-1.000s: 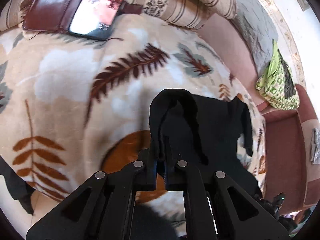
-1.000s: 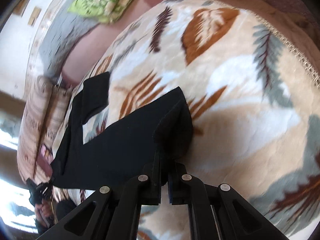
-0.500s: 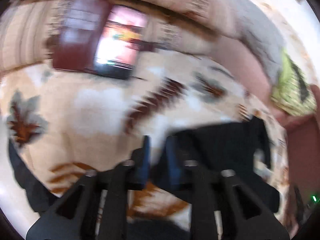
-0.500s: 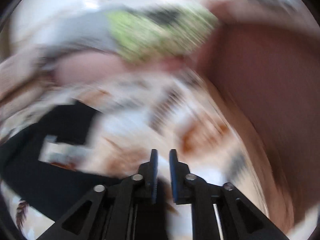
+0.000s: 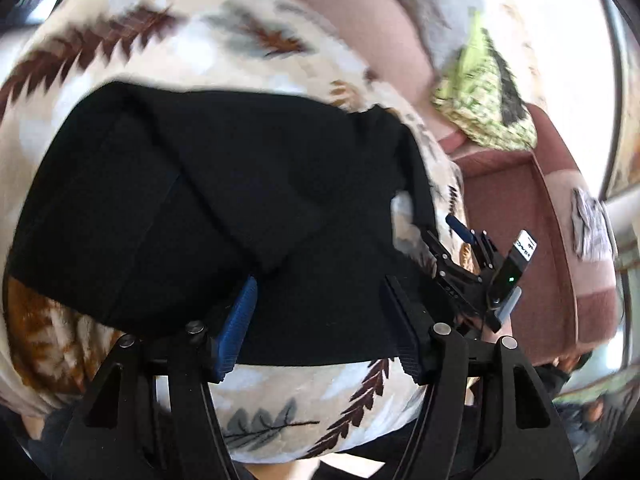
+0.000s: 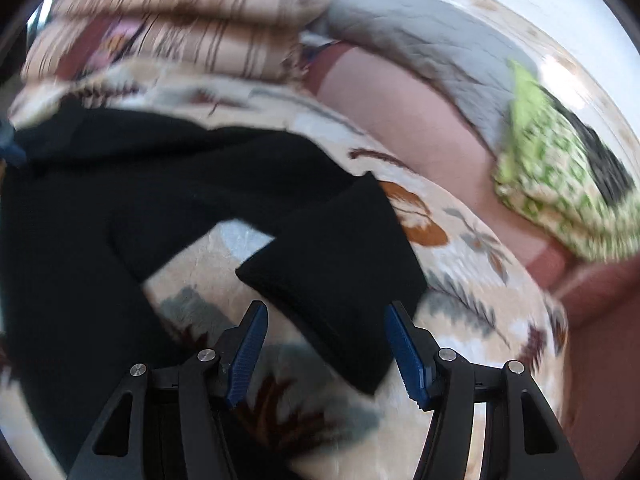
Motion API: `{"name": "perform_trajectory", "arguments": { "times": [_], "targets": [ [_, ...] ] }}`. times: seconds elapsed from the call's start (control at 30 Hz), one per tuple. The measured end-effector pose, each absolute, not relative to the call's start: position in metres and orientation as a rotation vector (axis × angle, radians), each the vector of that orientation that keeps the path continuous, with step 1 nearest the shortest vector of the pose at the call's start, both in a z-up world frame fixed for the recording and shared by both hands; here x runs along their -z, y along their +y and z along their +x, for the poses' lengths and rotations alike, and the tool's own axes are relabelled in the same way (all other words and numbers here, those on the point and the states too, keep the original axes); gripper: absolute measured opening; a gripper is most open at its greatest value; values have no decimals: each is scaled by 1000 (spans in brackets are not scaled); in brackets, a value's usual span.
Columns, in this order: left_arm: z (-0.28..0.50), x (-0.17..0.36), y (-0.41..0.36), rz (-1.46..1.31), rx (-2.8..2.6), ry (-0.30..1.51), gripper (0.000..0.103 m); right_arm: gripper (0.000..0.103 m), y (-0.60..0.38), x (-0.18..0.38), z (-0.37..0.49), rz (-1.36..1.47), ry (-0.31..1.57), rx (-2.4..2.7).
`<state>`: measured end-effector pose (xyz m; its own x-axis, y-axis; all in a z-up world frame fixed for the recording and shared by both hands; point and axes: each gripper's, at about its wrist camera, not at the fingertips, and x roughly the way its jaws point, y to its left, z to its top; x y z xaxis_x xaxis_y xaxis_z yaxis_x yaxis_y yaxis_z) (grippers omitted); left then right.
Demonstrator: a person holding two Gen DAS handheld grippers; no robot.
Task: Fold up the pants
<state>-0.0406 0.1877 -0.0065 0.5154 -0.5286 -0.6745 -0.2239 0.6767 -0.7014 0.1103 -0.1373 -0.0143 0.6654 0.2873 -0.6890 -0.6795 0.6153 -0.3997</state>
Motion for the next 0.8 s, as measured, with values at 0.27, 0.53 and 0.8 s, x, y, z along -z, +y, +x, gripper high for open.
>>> {"name": "perform_trajectory", "arguments": {
  "times": [0.27,0.53,0.8],
  "targets": [
    [-27,28,214,-1110,196,1058,64,17,-121,37,129,-775,657,-535],
    [-16,18,212,-1173,166,972,31,9,-129,17,137,-577,686,-516],
    [-26,-10,172,-977,153,948,5,8,-155,-4,123,-402,683,-496]
  ]
}}
